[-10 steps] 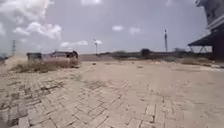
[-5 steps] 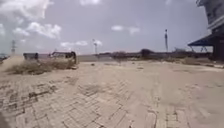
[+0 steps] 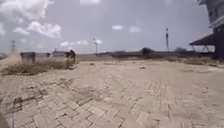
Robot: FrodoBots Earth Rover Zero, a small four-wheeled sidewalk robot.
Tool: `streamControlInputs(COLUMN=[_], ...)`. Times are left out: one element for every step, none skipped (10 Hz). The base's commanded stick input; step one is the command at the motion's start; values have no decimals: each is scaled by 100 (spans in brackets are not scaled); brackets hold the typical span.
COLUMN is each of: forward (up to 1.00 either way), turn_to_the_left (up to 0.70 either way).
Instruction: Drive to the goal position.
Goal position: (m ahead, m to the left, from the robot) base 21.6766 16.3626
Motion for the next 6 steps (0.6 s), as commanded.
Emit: streamControlInputs(forward=[70,70,70,70,70,70], turn_to_the_left=[0,0,0,0,0,0])
